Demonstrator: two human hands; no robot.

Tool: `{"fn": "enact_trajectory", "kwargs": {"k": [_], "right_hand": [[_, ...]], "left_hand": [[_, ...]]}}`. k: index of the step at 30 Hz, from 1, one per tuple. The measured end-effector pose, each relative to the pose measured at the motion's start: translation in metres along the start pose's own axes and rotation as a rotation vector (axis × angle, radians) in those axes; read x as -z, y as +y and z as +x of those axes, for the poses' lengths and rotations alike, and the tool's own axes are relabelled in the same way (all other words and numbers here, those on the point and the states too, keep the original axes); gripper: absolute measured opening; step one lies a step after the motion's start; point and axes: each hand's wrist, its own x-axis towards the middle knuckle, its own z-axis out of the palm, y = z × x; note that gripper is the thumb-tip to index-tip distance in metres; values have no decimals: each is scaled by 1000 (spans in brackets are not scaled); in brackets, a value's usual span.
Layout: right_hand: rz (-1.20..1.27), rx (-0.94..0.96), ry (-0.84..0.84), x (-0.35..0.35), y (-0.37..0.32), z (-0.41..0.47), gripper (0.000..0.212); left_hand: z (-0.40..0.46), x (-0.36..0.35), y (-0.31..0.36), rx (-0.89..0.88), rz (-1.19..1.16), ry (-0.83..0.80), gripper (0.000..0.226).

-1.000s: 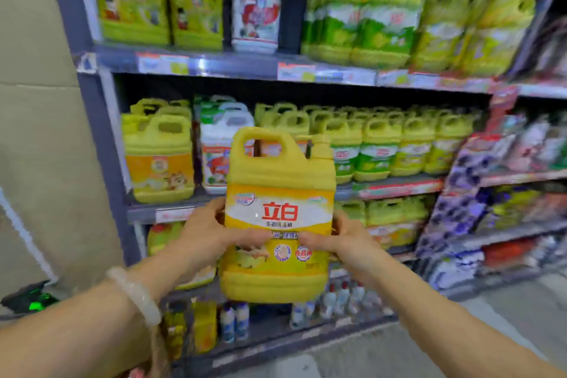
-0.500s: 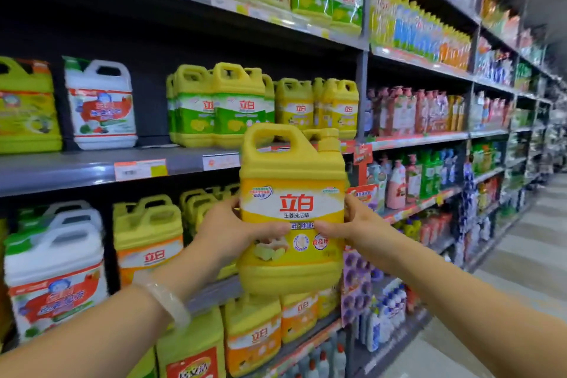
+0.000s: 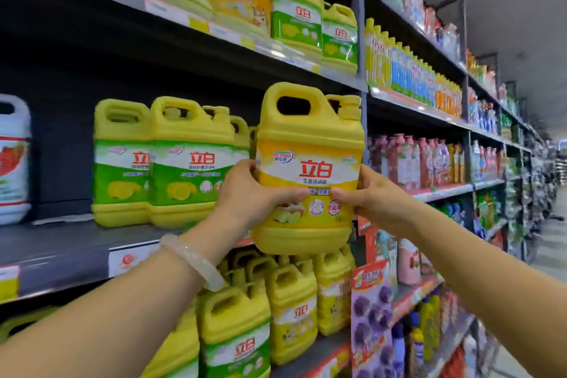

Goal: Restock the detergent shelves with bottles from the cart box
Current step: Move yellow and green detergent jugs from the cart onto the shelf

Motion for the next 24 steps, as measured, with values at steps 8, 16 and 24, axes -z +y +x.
{"fn": "enact_trajectory", "kwargs": {"k": [8, 16, 24], "right_hand": [[18, 76, -19, 40, 26, 103, 61], [129, 49, -104, 53, 70, 191, 59], [173, -2, -175, 59, 125, 229, 52]], "left_hand": [[87, -43, -24, -21, -53, 40, 77], [141, -68, -52, 44, 40, 181, 58], [160, -91, -87, 153, 129, 208, 81]]}}
